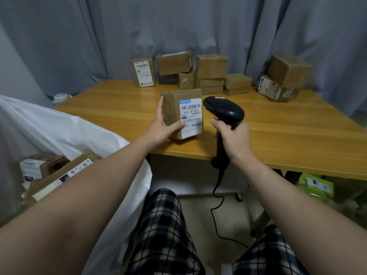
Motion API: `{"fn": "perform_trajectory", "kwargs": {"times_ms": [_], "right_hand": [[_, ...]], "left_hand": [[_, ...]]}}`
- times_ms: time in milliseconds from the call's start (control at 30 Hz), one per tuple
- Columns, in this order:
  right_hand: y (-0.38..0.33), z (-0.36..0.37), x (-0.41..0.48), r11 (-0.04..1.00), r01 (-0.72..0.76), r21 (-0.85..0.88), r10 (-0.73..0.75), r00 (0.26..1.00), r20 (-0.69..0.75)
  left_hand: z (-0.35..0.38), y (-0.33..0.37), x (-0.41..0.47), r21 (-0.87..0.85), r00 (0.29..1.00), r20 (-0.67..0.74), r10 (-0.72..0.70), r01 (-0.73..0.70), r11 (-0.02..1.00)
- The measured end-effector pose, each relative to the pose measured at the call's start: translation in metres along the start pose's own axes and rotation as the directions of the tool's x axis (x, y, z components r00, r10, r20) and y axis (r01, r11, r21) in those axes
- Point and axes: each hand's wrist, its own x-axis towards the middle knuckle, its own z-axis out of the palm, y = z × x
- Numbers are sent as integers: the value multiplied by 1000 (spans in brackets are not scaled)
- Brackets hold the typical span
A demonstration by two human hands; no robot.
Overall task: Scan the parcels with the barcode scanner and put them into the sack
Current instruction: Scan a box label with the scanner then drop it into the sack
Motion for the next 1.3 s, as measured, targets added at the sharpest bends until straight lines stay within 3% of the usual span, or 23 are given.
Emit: {"fn": "perform_trajectory", "kwargs": {"times_ms": [133,1300], "right_hand": [[12,4,-11,994,89,-69,-82,992,101],[13,6,-27,971,160,-179,-131,978,162]], "left_hand": [[-5,-12,-3,-105,999,-34,-7,4,994],[-7,-14,-6,-114,1000,-22,-8,5,993]]}}
